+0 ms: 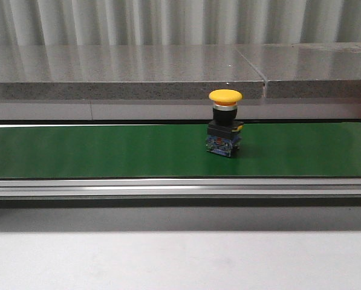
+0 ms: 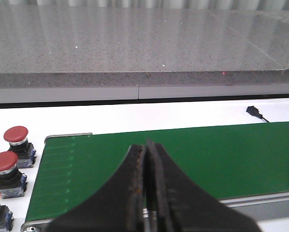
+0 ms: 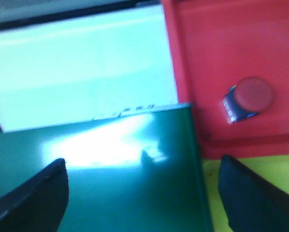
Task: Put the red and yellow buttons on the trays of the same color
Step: 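Lower the red button onto the red tray and open the right gripper, then grasp the yellow button at the belt's end with the right gripper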
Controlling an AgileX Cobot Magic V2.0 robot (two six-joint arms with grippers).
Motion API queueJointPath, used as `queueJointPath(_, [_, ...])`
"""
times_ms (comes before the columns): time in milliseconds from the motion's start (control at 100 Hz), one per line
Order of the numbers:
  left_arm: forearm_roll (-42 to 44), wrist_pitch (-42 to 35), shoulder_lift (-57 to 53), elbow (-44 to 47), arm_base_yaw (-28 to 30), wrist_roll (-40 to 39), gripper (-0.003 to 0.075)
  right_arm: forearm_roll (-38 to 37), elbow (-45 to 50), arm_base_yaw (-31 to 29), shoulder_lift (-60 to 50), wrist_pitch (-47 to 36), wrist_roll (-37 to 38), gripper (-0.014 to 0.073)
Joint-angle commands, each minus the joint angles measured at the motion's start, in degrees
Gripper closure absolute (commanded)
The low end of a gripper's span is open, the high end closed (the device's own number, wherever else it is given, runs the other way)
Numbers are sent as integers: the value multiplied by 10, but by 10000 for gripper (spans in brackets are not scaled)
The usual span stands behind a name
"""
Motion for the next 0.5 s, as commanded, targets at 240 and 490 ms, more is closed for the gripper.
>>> queueJointPath(240, [-8, -47, 5, -14, -4, 0, 740, 8, 77, 137, -68, 43, -62, -31])
queueJointPath(490, [-8, -47, 5, -14, -4, 0, 740, 8, 102, 242, -41, 2, -89, -31])
